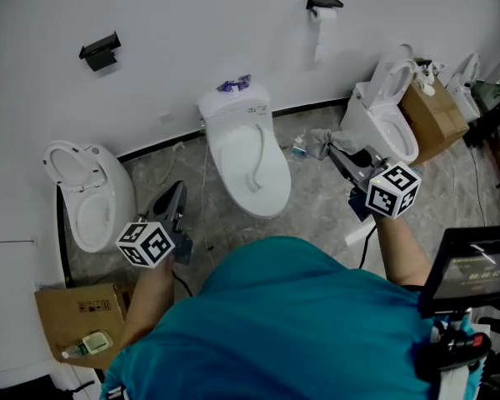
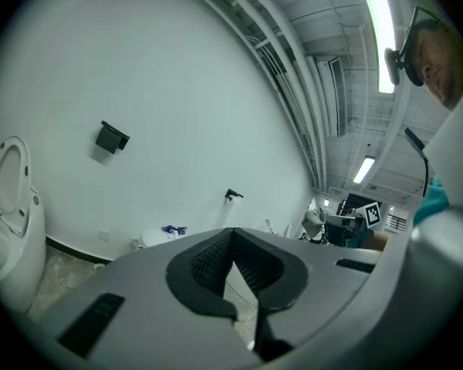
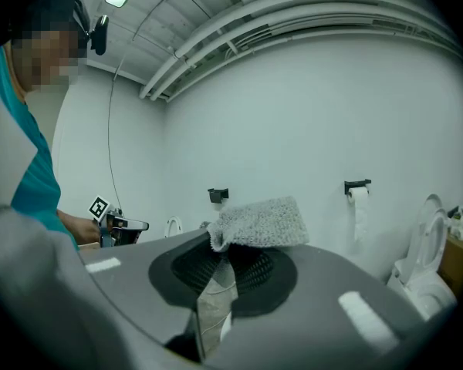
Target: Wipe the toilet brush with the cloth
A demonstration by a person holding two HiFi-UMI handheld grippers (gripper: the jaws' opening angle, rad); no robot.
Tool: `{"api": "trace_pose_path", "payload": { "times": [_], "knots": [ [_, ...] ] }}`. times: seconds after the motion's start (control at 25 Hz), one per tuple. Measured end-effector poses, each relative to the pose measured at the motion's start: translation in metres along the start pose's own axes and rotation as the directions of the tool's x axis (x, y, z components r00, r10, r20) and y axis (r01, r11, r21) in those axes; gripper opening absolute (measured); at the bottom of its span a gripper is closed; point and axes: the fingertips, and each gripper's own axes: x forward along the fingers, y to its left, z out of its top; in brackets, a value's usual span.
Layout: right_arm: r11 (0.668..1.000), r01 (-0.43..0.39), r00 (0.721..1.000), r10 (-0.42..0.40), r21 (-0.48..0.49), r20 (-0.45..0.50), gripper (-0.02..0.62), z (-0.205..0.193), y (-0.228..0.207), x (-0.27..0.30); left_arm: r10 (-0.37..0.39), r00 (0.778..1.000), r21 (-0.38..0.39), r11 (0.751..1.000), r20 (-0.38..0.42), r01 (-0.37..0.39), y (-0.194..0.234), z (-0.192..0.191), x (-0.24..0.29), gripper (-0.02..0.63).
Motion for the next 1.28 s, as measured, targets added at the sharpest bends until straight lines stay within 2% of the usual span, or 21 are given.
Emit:
{"api": "trace_pose_path", "payload": {
  "times": [0.16,0.24,0.36,0.56,0.76,0.88,1.12,1.28],
  "knots": [
    [1.000,-0.013,1.000,0.012,0.010,0.013,0.035,-0.002,0.001,-0.001,0.012,1.000,0.004,1.000,-0.001,-0.012,-0.003,-0.003,-0.007,0.005],
    [0.999,-0.039,0.999,0.039,0.013,0.016,0.034,-0.004,-0.012,0.004,0.029,1.000,0.009,1.000,-0.001,-0.029,-0.005,-0.005,0.004,0.006],
    [0.996,-0.092,0.996,0.091,0.019,0.019,0.035,-0.005,-0.067,0.023,0.076,0.997,0.011,0.997,-0.001,-0.076,-0.008,-0.008,0.051,0.006],
    [0.979,-0.205,0.979,0.205,0.014,0.013,0.035,0.006,-0.157,0.053,0.181,0.983,-0.045,0.982,-0.010,-0.181,-0.022,-0.027,0.129,0.006],
    [0.954,-0.301,0.954,0.301,0.013,0.003,0.034,0.015,-0.221,0.076,0.242,0.965,-0.085,0.964,-0.097,-0.251,-0.038,-0.057,0.199,0.006],
    [0.944,-0.329,0.944,0.330,0.032,-0.008,0.035,0.002,-0.249,0.104,0.278,0.948,-0.100,0.950,-0.154,-0.295,-0.024,-0.079,0.231,0.006],
    [0.951,-0.303,0.952,0.305,0.069,-0.026,0.034,-0.014,-0.264,0.130,0.280,0.918,-0.174,0.926,-0.279,-0.336,0.011,-0.124,0.247,0.008],
    [0.963,-0.260,0.963,0.264,0.076,-0.050,0.034,-0.032,-0.260,0.153,0.263,0.890,-0.203,0.913,-0.372,-0.354,0.053,-0.165,0.251,0.008]
  ]
}}
